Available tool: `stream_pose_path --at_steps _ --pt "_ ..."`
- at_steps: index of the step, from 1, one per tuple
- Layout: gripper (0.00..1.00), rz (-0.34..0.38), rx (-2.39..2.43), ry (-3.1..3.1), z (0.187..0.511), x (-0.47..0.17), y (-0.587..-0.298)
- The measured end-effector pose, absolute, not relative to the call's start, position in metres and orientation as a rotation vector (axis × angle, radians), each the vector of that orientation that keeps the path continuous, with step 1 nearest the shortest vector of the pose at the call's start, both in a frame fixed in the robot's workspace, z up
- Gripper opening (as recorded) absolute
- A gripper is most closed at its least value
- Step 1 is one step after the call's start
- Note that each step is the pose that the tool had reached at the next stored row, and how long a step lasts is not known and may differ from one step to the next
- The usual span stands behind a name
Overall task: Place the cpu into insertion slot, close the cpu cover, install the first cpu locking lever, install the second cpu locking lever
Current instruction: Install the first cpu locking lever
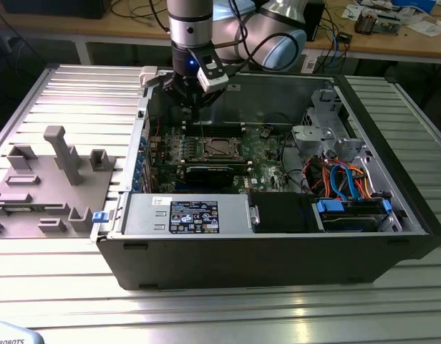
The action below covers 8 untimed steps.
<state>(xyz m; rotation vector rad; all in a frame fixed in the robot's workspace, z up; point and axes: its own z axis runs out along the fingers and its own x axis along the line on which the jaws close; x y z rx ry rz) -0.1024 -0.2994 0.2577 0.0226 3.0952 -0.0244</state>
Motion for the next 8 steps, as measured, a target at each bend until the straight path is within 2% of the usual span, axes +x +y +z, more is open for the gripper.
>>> stream_pose_path --at_steps 8 --pt "0.11 -0.024 0.023 3.095 0.2575 -0.0998 -0.2994"
